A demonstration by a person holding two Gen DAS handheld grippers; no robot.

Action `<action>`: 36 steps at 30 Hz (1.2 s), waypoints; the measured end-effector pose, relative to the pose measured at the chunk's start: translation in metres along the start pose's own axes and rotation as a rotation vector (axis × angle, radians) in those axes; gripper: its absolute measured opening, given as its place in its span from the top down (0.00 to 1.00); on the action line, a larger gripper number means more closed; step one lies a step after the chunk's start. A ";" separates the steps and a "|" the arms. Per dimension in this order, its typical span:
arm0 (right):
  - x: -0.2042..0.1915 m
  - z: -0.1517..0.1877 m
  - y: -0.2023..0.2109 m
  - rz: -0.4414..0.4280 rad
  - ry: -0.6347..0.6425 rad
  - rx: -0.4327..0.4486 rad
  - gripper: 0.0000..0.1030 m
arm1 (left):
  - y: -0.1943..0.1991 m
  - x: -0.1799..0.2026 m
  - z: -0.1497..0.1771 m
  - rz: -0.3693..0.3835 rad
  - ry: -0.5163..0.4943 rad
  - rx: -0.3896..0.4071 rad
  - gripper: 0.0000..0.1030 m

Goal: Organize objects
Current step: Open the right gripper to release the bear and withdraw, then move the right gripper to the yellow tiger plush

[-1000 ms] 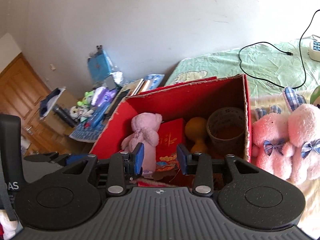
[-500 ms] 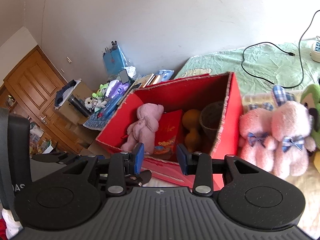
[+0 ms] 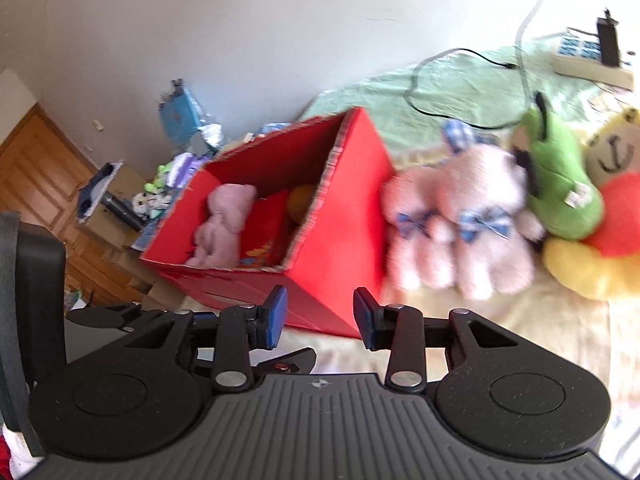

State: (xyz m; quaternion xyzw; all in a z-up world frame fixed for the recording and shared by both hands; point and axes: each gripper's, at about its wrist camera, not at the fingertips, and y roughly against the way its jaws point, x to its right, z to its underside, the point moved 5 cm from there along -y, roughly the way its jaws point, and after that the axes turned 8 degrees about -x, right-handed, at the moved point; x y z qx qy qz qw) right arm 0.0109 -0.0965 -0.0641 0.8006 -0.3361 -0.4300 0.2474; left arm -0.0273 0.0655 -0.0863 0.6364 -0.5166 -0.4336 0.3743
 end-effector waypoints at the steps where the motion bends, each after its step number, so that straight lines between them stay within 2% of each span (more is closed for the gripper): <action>1: 0.004 0.002 0.001 0.009 -0.009 -0.002 0.61 | -0.003 0.006 0.000 0.007 -0.011 -0.009 0.10; 7: 0.032 0.010 0.012 0.069 -0.056 -0.008 0.59 | -0.016 0.039 0.000 0.039 -0.067 -0.051 0.10; 15: 0.068 0.015 0.026 0.135 -0.135 -0.002 0.58 | -0.020 0.081 -0.003 0.054 -0.148 -0.060 0.10; 23: 0.092 0.017 0.033 0.135 -0.187 -0.013 0.58 | -0.025 0.108 -0.013 0.055 -0.195 -0.064 0.08; 27: 0.104 0.018 0.036 0.128 -0.219 -0.015 0.53 | -0.026 0.119 -0.016 0.048 -0.210 -0.065 0.07; 36: 0.139 0.028 0.041 0.115 -0.353 -0.014 0.51 | -0.030 0.133 -0.022 0.029 -0.226 -0.058 0.07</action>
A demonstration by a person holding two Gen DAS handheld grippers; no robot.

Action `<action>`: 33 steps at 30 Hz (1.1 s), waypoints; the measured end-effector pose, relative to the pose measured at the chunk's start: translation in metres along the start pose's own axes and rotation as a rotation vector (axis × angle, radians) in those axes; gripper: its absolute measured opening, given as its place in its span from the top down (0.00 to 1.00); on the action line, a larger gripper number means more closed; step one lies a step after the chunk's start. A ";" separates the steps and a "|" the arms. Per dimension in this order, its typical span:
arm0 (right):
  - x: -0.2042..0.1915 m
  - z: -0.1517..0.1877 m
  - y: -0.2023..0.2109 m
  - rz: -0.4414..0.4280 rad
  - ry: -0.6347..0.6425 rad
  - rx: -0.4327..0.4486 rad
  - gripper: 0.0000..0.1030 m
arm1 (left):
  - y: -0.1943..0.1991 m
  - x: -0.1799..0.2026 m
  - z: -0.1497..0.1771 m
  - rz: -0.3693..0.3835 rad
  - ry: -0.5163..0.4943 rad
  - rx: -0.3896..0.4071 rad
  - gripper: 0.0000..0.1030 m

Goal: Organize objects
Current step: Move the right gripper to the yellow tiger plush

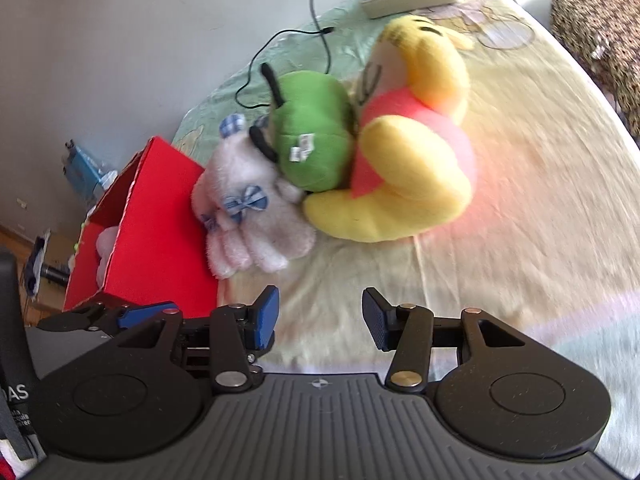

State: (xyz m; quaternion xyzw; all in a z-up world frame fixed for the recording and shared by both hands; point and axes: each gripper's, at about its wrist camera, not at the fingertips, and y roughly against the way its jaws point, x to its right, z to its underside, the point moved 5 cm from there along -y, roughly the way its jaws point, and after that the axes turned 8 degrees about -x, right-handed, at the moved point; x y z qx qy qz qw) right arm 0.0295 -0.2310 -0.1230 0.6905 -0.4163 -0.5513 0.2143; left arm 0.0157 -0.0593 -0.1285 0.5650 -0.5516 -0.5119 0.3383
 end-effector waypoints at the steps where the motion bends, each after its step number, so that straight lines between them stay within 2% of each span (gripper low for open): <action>1: 0.005 0.000 0.001 0.004 -0.020 0.005 0.51 | 0.000 0.000 -0.001 0.002 -0.004 0.006 0.07; 4: 0.022 0.000 0.006 0.017 -0.080 0.014 0.51 | 0.001 0.003 -0.009 0.022 -0.019 0.028 0.07; 8: 0.045 0.003 0.016 0.023 -0.165 0.042 0.51 | 0.005 0.011 -0.023 0.114 -0.041 0.079 0.07; 11: 0.060 0.001 0.022 0.037 -0.217 0.067 0.51 | 0.009 0.021 -0.031 0.145 -0.085 0.116 0.07; 16: 0.078 -0.004 0.029 0.050 -0.288 0.102 0.52 | -0.003 0.037 -0.042 0.193 -0.138 0.105 0.08; 20: 0.087 -0.020 0.045 0.008 -0.339 0.183 0.52 | -0.012 0.044 -0.051 0.219 -0.161 0.084 0.11; 24: 0.094 -0.041 0.054 -0.062 -0.392 0.258 0.52 | -0.009 0.051 -0.058 0.295 -0.182 0.111 0.12; 28: 0.090 -0.055 0.042 -0.128 -0.380 0.243 0.52 | -0.014 0.052 -0.063 0.370 -0.161 0.098 0.14; 33: 0.075 -0.067 0.013 -0.141 -0.299 0.185 0.51 | -0.018 0.049 -0.071 0.450 -0.121 0.104 0.13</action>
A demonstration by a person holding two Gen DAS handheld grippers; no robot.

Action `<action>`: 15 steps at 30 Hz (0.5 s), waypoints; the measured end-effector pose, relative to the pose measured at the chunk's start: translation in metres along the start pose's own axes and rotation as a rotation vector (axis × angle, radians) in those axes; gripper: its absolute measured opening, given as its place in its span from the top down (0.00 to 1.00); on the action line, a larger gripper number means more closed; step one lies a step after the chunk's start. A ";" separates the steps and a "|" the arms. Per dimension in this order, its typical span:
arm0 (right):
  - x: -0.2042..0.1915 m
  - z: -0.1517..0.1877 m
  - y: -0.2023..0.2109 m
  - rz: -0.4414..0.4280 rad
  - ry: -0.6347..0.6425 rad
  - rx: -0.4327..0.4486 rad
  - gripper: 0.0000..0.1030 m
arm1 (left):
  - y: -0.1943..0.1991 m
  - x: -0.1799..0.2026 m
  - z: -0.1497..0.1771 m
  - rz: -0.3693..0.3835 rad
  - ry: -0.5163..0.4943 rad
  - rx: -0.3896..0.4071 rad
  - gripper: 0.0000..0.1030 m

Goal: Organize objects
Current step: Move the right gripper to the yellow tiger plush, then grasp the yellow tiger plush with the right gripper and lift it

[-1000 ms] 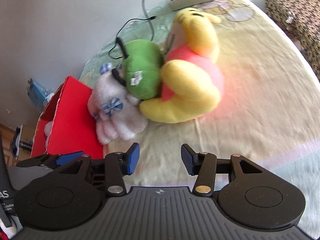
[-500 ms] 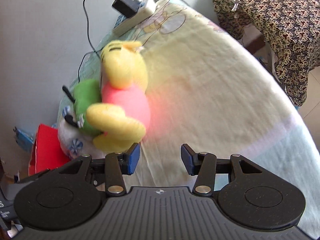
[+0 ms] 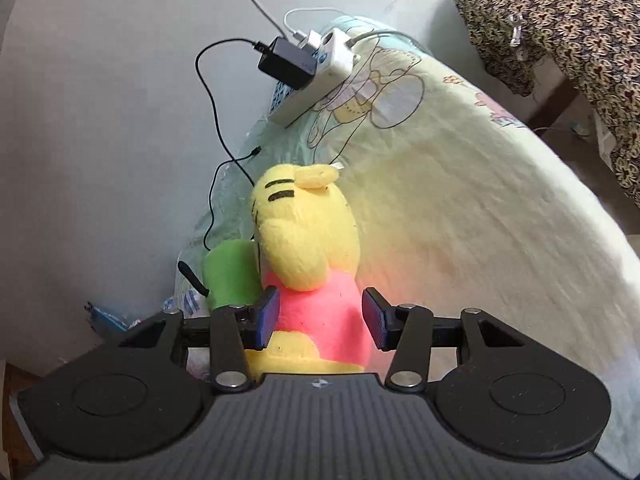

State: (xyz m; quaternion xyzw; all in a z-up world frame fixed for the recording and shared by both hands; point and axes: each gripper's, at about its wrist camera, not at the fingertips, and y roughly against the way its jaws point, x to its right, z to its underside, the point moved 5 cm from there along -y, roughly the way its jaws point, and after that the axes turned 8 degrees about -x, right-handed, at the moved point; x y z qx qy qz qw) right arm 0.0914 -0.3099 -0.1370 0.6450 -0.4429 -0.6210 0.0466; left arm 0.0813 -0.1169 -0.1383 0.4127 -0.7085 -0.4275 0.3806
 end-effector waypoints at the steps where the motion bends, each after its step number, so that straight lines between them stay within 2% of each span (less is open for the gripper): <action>1: -0.001 -0.001 -0.006 0.002 0.013 -0.009 0.51 | -0.002 0.001 -0.002 0.011 0.001 0.008 0.12; 4: -0.003 -0.007 -0.021 -0.006 0.036 -0.029 0.48 | -0.011 0.003 -0.004 0.039 0.010 -0.002 0.11; 5: -0.002 -0.009 -0.026 -0.012 0.035 -0.036 0.44 | -0.013 0.004 -0.005 0.037 0.011 -0.001 0.11; 7: 0.001 -0.010 -0.034 -0.019 0.026 -0.055 0.42 | -0.015 0.004 -0.008 0.031 0.001 0.004 0.10; 12: 0.002 -0.007 -0.031 -0.055 0.029 -0.069 0.54 | -0.023 0.004 -0.014 0.030 0.001 0.005 0.09; 15: 0.004 -0.005 -0.020 -0.058 0.026 -0.063 0.56 | -0.024 0.004 -0.014 0.036 -0.004 0.000 0.09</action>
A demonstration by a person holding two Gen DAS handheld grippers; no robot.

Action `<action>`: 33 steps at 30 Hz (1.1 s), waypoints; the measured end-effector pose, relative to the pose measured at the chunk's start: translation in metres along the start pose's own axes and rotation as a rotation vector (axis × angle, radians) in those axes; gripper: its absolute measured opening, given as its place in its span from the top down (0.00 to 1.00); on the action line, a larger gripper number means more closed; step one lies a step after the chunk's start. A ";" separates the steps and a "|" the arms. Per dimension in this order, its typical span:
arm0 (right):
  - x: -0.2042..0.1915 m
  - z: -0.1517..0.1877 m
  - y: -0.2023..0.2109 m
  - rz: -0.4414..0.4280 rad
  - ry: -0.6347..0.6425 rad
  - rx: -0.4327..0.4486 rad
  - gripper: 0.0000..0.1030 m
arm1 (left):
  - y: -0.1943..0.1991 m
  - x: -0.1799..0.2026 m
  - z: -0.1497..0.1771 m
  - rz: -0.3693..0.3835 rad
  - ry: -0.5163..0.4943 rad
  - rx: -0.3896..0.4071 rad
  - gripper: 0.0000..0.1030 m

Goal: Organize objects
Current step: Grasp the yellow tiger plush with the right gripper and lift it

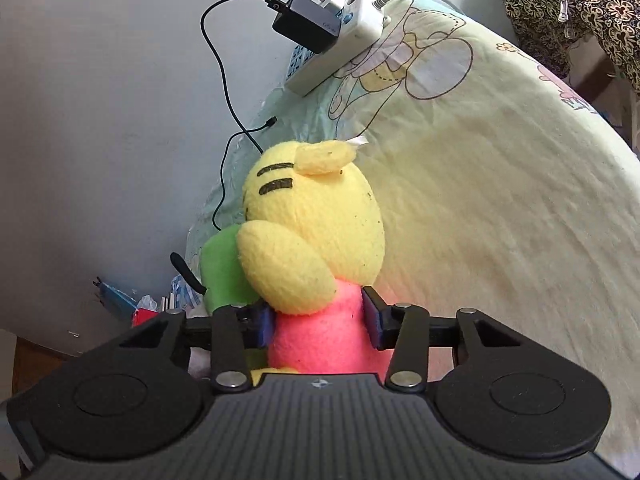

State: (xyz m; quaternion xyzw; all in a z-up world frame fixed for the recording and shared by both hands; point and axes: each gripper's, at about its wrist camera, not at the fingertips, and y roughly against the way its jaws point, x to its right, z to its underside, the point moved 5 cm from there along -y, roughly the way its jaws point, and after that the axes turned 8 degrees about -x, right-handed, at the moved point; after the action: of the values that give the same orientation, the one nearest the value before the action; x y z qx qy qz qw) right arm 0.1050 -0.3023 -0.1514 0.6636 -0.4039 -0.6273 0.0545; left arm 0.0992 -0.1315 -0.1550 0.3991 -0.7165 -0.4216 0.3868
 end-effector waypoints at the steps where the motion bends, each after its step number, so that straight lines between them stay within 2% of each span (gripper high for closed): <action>1: 0.000 0.001 0.005 0.008 0.010 0.004 0.57 | 0.000 0.002 0.000 0.002 -0.005 0.001 0.09; 4: 0.002 0.007 0.020 0.030 0.029 0.014 0.57 | 0.002 0.008 0.002 0.031 -0.036 -0.004 0.09; 10: 0.013 0.021 0.045 0.072 0.000 0.047 0.57 | -0.001 0.027 0.010 0.139 -0.080 -0.054 0.08; 13: 0.014 0.029 0.056 0.078 -0.006 0.056 0.57 | -0.004 0.040 0.020 0.141 -0.125 -0.064 0.07; 14: 0.015 0.031 0.059 0.083 -0.004 0.060 0.57 | -0.003 0.044 0.022 0.147 -0.136 -0.066 0.02; 15: 0.015 0.033 0.063 0.089 -0.004 0.066 0.57 | -0.003 0.048 0.024 0.158 -0.143 -0.065 0.01; 23: 0.014 0.053 0.082 0.084 -0.009 0.085 0.57 | -0.004 0.071 0.040 0.209 -0.212 -0.071 0.01; 27: 0.010 0.061 0.088 0.059 -0.015 0.091 0.57 | 0.004 0.082 0.051 0.209 -0.262 -0.043 0.03; 33: -0.013 0.071 0.094 0.032 0.058 0.091 0.57 | 0.022 0.077 0.067 0.226 -0.245 0.000 0.05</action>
State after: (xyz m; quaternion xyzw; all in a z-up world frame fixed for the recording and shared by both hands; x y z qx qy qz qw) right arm 0.0006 -0.3268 -0.1014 0.6765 -0.4410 -0.5880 0.0460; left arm 0.0048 -0.1743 -0.1414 0.2615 -0.7985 -0.4211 0.3416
